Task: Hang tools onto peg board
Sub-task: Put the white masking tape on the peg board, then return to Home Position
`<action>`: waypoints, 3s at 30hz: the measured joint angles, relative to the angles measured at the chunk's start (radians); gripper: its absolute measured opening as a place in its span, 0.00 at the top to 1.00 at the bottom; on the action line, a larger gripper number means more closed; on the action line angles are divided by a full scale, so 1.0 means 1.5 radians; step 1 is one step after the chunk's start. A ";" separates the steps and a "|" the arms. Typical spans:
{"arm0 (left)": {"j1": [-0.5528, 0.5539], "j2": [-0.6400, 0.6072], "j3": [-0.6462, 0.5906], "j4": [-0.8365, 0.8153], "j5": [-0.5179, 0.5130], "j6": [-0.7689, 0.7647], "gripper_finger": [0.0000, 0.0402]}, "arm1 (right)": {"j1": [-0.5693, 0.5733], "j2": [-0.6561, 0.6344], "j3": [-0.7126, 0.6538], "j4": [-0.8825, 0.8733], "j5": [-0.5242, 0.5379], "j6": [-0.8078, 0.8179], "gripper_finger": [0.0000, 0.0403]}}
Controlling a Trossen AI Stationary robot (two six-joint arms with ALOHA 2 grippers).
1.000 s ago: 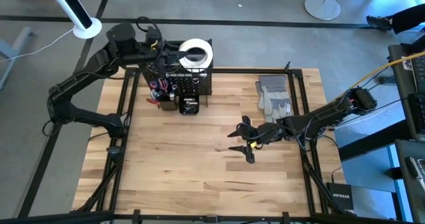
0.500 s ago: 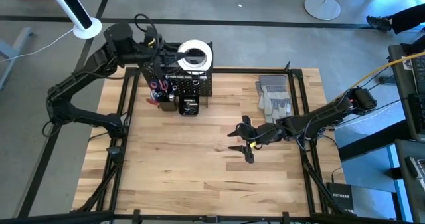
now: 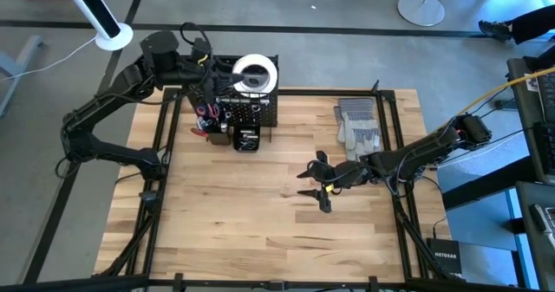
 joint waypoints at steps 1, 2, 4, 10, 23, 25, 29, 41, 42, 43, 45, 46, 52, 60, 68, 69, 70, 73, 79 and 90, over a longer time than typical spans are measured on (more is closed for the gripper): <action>0.000 -0.001 0.000 0.000 -0.001 0.003 0.67 | 0.000 0.000 0.000 0.000 0.000 0.002 0.41; 0.001 -0.002 0.001 -0.001 -0.001 0.006 0.65 | 0.000 0.000 0.000 0.000 0.000 0.003 0.41; 0.004 -0.003 0.008 -0.006 -0.003 0.013 0.62 | 0.000 0.000 0.000 0.000 0.000 0.003 0.41; 0.012 -0.012 0.050 -0.047 -0.005 0.021 0.58 | 0.000 0.000 0.000 0.000 0.000 0.003 0.41; 0.031 -0.051 0.146 -0.295 -0.047 0.102 0.58 | 0.000 -0.012 0.000 -0.003 -0.008 0.007 0.41; 0.018 -0.074 0.146 -0.316 -0.056 0.115 0.61 | 0.000 -0.029 0.000 -0.008 -0.024 0.009 0.41; -0.025 -0.127 0.136 -0.372 -0.088 0.129 0.67 | 0.000 -0.056 0.000 -0.014 -0.020 0.000 0.41; -0.199 -0.426 -0.304 -0.073 -0.126 -0.016 0.89 | 0.000 -0.101 0.001 -0.001 -0.012 -0.052 0.63; -0.218 -0.445 -0.343 -0.029 -0.124 -0.022 0.91 | 0.000 -0.103 0.001 -0.002 -0.012 -0.052 0.68; -0.236 -0.458 -0.377 0.010 -0.124 -0.025 0.93 | 0.000 -0.104 0.001 -0.001 -0.012 -0.052 0.73; -0.272 -0.477 -0.429 0.069 -0.124 -0.026 0.96 | -0.001 -0.104 0.001 0.000 -0.012 -0.052 0.83; -0.290 -0.482 -0.451 0.090 -0.124 -0.019 0.98 | -0.001 -0.104 0.001 -0.001 -0.012 -0.052 0.87; -0.402 -0.493 -0.527 0.118 -0.225 0.031 1.00 | -0.001 -0.105 0.001 -0.001 -0.012 -0.051 0.97; -0.493 -0.492 -0.653 0.234 -0.439 0.133 1.00 | -0.001 -0.135 -0.060 0.088 -0.001 -0.051 0.98; -0.499 -0.518 -0.784 0.402 -0.438 0.146 1.00 | 0.000 -0.219 -0.199 0.234 0.005 -0.049 0.98; -0.499 -0.528 -0.794 0.405 -0.438 0.146 1.00 | 0.000 -0.232 -0.210 0.234 0.006 -0.046 0.98; -0.499 -0.538 -0.803 0.411 -0.438 0.145 1.00 | 0.000 -0.247 -0.223 0.231 0.008 -0.042 0.99; -0.499 -0.570 -0.833 0.434 -0.439 0.142 0.99 | 0.000 -0.282 -0.250 0.238 0.011 -0.034 0.99; -0.499 -0.620 -0.910 0.490 -0.441 0.159 0.99 | 0.000 -0.337 -0.304 0.238 0.033 -0.049 0.97; -0.498 -0.687 -0.956 0.492 -0.453 0.173 1.00 | -0.033 -0.546 -0.390 0.191 -0.017 -0.067 0.98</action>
